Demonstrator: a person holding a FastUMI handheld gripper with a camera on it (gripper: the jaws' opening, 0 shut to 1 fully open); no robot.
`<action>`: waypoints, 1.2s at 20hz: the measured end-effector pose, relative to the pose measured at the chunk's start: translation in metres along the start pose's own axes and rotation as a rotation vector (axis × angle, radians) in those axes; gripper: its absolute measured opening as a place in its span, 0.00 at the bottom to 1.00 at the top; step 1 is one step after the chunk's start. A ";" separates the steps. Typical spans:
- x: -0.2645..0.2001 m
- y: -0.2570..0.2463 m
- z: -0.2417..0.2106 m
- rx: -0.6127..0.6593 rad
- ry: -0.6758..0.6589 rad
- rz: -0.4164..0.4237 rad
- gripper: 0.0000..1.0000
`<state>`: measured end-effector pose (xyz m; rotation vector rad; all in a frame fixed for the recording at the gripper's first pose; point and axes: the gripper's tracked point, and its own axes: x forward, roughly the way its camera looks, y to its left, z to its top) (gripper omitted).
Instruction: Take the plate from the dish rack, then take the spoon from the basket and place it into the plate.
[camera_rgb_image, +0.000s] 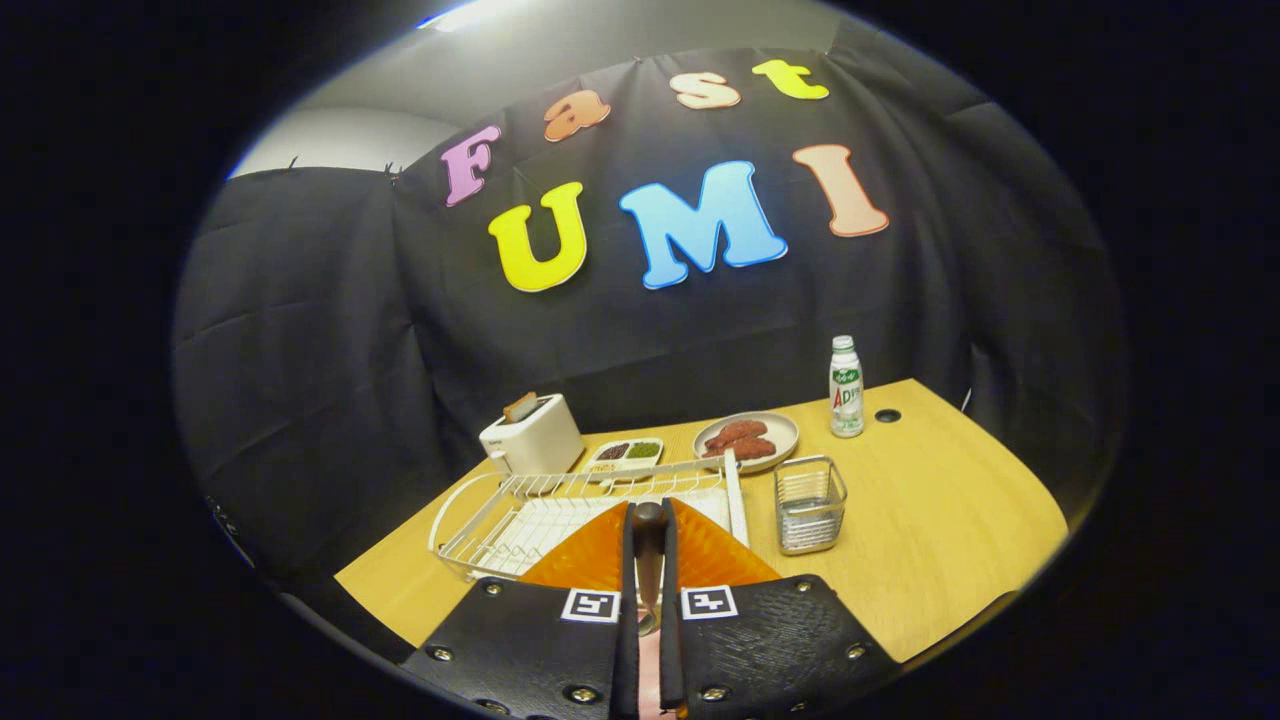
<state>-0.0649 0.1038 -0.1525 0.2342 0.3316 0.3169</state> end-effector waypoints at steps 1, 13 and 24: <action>0.002 0.005 -0.010 0.007 0.016 0.014 0.08; 0.010 0.035 -0.081 0.078 0.087 0.098 0.08; -0.003 -0.019 -0.087 0.005 0.128 -0.088 0.23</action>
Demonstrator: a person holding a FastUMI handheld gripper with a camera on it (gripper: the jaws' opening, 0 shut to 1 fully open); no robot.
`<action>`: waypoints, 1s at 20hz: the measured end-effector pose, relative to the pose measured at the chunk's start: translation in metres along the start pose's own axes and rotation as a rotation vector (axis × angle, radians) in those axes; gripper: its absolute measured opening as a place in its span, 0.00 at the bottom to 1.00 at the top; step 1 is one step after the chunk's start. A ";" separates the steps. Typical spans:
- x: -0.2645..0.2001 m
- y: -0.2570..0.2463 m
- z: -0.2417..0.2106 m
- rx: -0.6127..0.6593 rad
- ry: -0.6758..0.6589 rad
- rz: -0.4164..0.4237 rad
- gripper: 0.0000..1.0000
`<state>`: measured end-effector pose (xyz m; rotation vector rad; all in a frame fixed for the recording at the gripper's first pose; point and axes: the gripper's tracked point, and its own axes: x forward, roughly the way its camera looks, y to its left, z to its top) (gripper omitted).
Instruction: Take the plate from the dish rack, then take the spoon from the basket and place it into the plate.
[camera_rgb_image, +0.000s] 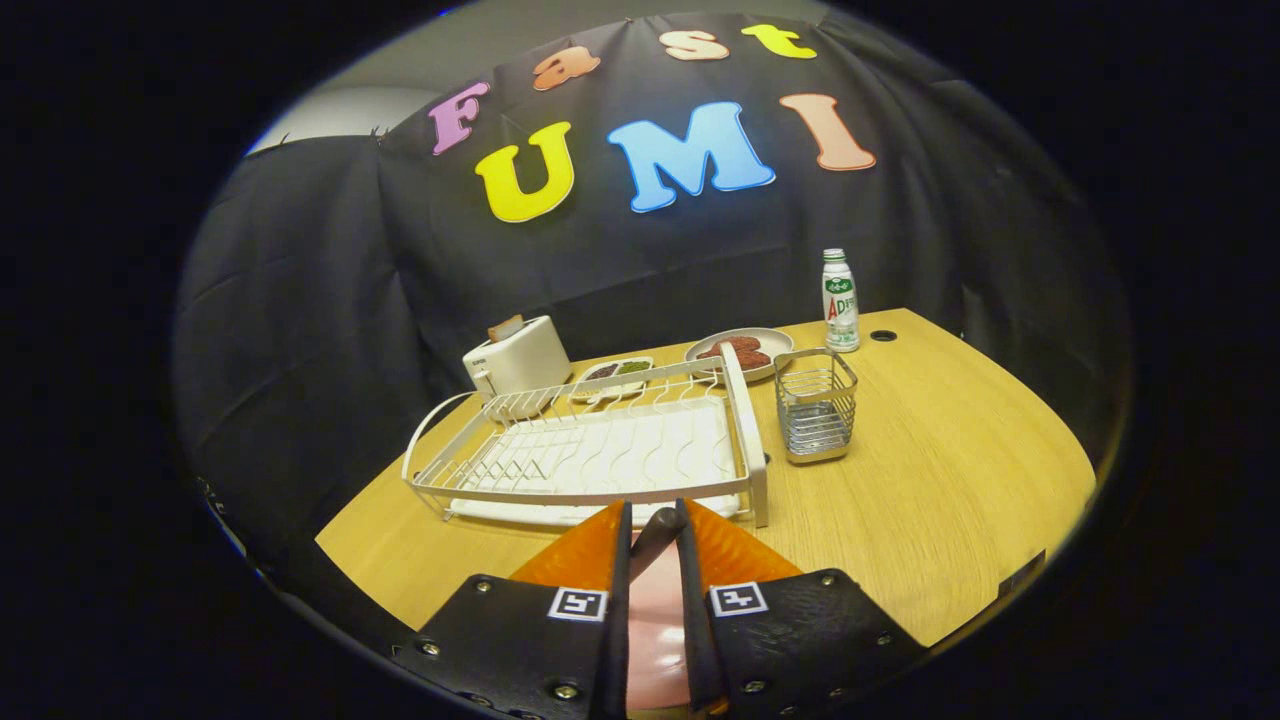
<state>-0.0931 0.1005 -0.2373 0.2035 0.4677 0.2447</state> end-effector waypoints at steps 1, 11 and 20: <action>-0.002 -0.001 0.001 0.009 0.001 -0.006 0.23; -0.015 -0.030 0.006 -0.049 0.017 -0.098 0.34; -0.031 -0.026 0.089 -0.162 -0.122 -0.125 0.34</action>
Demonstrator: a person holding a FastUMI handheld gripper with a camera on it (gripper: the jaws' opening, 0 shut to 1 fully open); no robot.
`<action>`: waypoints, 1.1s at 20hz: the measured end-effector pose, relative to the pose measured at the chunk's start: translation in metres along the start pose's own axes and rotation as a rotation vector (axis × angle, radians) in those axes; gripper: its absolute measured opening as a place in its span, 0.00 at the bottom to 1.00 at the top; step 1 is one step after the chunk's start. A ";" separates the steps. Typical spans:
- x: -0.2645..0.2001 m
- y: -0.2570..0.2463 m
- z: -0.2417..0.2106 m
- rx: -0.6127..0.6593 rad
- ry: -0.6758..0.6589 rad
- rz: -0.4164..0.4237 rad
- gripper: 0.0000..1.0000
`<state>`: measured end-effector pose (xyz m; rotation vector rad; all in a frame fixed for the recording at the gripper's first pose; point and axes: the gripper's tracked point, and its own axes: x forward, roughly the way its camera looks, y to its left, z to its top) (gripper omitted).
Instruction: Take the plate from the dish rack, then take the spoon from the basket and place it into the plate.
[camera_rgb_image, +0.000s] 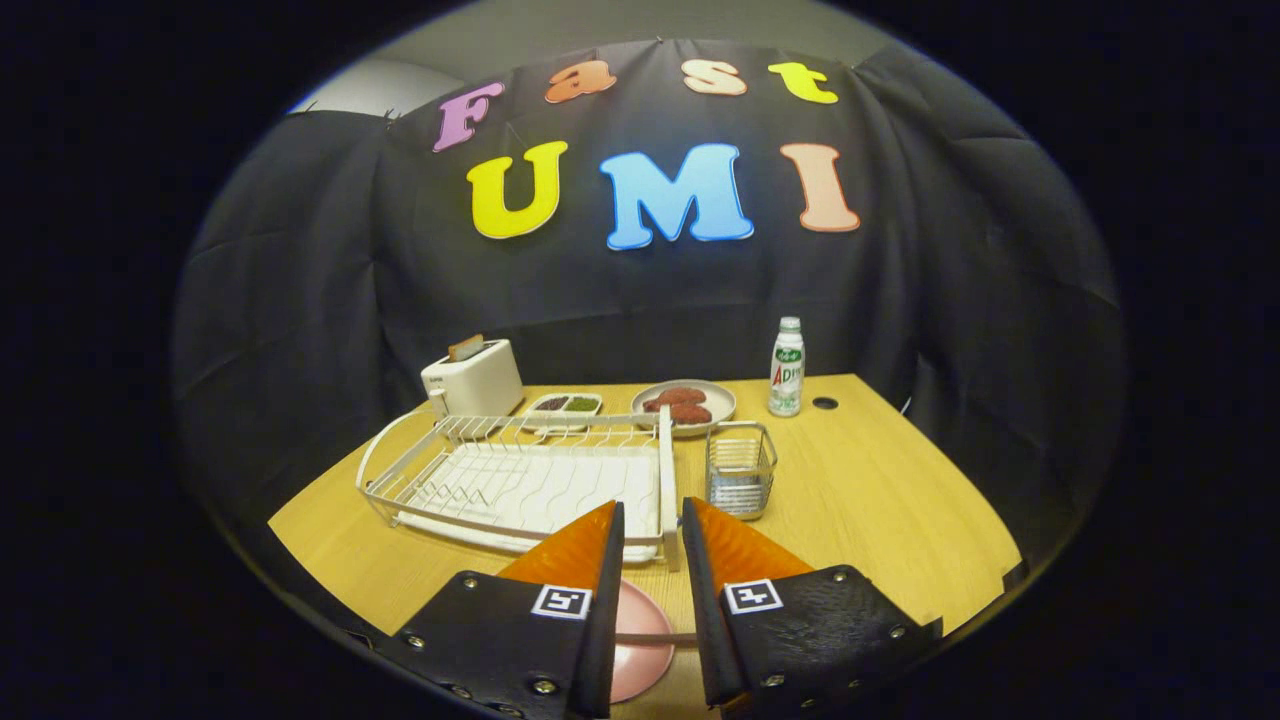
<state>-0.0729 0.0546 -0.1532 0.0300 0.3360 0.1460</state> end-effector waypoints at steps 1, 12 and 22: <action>0.000 -0.003 0.015 -0.018 -0.034 -0.010 0.34; 0.006 -0.027 0.148 -0.043 -0.249 -0.068 0.34; 0.011 -0.046 0.164 -0.099 -0.265 -0.035 0.89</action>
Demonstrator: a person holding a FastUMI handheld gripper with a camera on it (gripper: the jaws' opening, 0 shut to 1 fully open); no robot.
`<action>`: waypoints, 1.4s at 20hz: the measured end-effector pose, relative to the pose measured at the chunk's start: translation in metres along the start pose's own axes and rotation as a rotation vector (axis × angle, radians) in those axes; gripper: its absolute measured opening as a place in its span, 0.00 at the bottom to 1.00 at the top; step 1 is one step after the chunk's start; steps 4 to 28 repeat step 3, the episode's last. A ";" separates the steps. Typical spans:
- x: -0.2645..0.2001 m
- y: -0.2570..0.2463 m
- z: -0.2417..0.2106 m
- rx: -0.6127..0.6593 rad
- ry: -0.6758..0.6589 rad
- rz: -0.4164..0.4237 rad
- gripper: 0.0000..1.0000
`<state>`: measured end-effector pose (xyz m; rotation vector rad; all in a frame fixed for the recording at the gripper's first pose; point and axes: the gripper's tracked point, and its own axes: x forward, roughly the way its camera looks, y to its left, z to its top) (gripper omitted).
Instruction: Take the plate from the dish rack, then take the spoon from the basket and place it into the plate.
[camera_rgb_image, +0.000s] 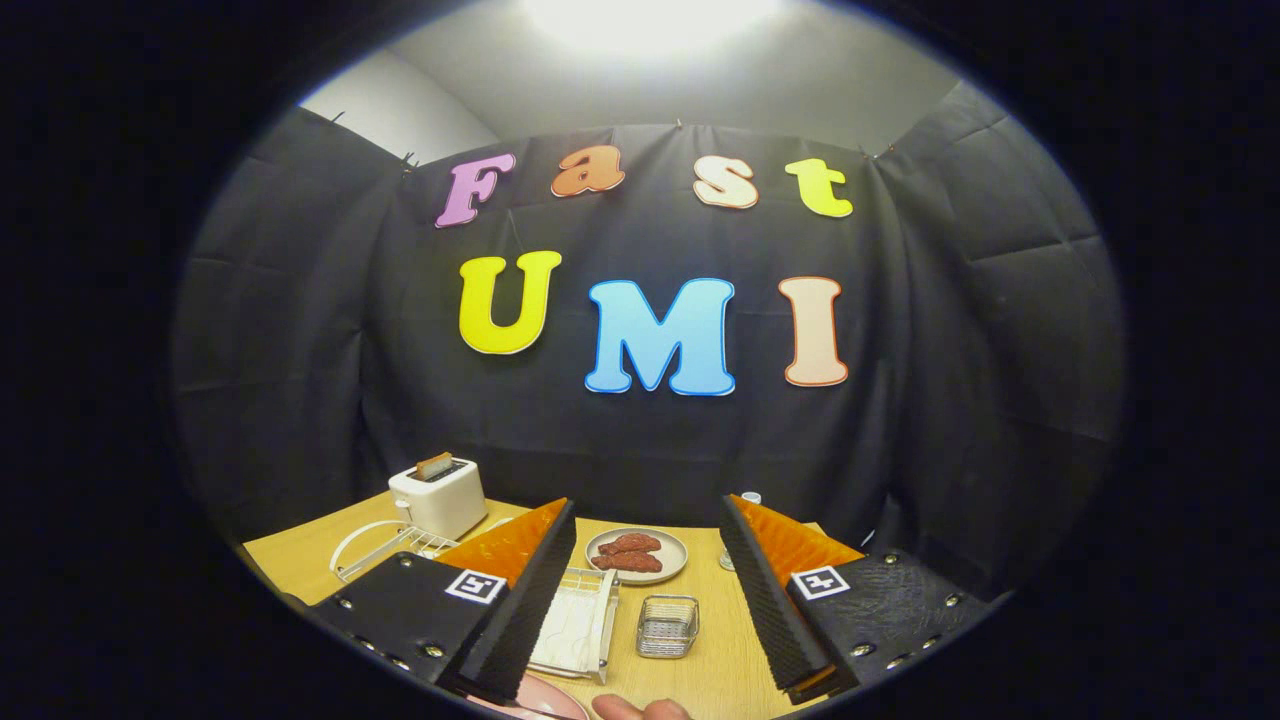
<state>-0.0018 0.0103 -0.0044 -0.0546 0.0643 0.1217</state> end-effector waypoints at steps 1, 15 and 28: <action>-0.001 -0.002 0.000 0.001 -0.003 -0.002 0.89; 0.001 -0.003 -0.002 0.017 -0.004 0.002 0.89; 0.001 -0.003 -0.002 0.017 -0.004 0.002 0.89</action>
